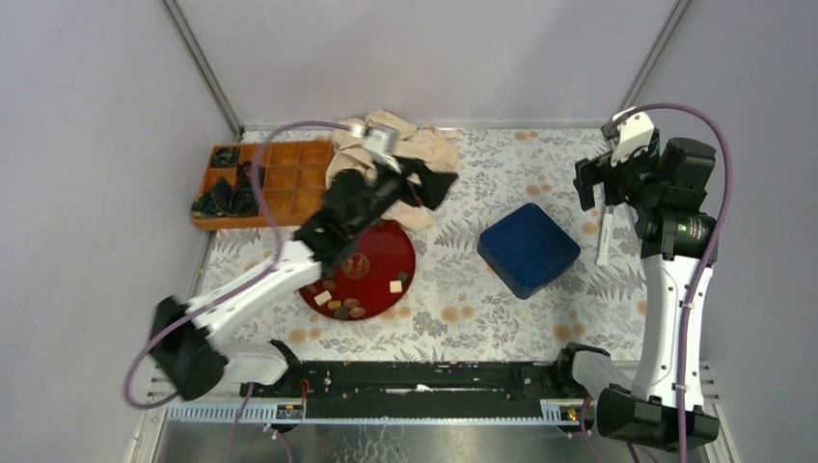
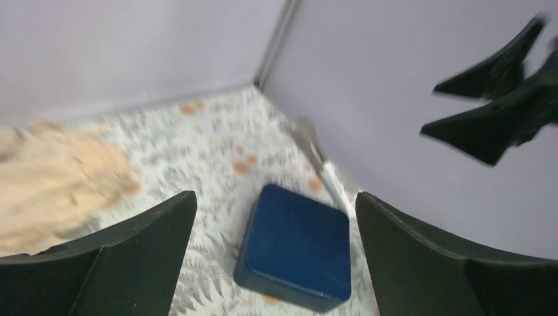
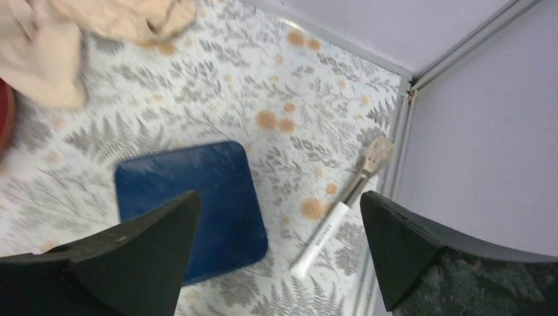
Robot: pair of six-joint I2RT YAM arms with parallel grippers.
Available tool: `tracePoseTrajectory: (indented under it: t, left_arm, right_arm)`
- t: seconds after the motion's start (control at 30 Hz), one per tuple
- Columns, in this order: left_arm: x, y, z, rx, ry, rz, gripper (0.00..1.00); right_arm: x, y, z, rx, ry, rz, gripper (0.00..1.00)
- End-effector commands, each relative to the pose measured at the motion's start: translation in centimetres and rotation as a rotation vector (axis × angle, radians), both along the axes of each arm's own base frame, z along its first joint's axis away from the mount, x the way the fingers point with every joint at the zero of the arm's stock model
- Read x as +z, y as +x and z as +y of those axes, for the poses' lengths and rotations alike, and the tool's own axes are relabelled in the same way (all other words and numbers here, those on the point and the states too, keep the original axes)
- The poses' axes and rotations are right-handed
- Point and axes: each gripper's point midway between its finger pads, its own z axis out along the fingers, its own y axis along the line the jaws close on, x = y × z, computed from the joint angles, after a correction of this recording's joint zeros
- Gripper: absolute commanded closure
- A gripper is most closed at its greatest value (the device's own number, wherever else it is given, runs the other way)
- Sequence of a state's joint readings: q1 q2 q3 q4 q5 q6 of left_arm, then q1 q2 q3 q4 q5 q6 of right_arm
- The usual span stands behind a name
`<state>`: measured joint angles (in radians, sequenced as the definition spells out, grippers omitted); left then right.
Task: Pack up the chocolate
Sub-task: Reset both arms
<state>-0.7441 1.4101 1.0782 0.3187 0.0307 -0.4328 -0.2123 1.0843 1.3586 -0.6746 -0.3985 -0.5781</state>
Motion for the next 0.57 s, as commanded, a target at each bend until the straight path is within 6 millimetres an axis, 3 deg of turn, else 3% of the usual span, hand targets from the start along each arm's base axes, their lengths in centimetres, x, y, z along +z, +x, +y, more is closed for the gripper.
tracePoseTrajectory:
  t: [0.0, 0.07, 0.17, 0.27, 0.4, 0.53]
  left_arm:
    - [3.7, -1.4, 6.9, 0.157, 0.060, -0.111, 0.01]
    - [5.4, -2.5, 9.2, 0.180, 0.069, -0.108, 0.01]
    - [6.4, -4.3, 11.9, 0.210, 0.106, -0.068, 0.01]
    - [8.1, -6.6, 13.5, 0.206, 0.088, -0.082, 0.01]
    - [9.1, -8.8, 15.2, 0.208, 0.060, -0.089, 0.01]
    - [9.7, -10.4, 16.2, 0.207, 0.031, -0.081, 0.01]
  right_arm:
    - [3.2, 0.4, 1.9, -0.060, 0.260, -0.050, 0.00]
    - [4.9, -0.3, 3.1, -0.020, 0.311, -0.086, 0.00]
    - [6.7, -1.0, 4.5, -0.009, 0.426, -0.098, 0.00]
    - [8.7, -1.0, 4.4, -0.134, 0.612, -0.112, 0.00]
    - [10.8, -1.7, 4.1, -0.174, 0.637, -0.140, 0.00]
    - [11.3, -2.2, 4.9, -0.131, 0.653, -0.132, 0.00]
